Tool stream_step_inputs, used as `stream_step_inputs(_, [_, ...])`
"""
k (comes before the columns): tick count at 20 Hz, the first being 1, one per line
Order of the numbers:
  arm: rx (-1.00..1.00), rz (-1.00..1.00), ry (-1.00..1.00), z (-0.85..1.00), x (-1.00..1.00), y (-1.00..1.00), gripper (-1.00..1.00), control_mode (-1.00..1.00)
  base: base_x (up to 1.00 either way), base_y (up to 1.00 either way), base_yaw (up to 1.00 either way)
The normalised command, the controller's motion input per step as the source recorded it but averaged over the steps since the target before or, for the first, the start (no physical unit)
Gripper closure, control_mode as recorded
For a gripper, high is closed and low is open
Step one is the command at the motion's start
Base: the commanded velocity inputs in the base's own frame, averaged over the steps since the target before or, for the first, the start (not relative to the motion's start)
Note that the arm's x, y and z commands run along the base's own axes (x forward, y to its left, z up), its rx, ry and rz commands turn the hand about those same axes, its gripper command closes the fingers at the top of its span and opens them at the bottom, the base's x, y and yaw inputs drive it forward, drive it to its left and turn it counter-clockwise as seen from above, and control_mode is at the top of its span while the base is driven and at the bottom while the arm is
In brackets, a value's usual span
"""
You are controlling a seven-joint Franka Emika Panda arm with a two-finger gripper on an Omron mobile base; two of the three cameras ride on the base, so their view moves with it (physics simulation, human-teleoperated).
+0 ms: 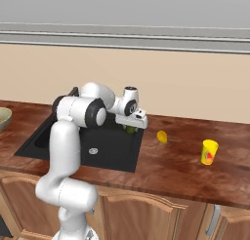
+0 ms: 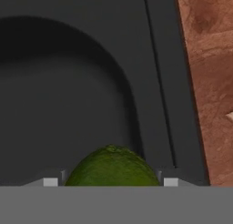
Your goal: Remove the lime and mango from the sink. Then move the bowl and cup from the counter to the sink for washing.
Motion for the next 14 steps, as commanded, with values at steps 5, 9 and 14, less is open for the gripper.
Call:
stream_step_inputs(5, [0.00, -0.03, 0.00, -0.01, 0.00, -0.36, 1.00, -1.00, 0.00, 0.00, 0.00])
stream_step_inputs(9, [0.00, -0.03, 0.02, -0.04, 0.02, -0.33, 1.00, -1.00, 0.00, 0.00, 0.00])
stream_step_inputs(14, [0.00, -0.03, 0.06, -0.03, 0.02, -0.36, 1.00, -1.00, 0.00, 0.00, 0.00])
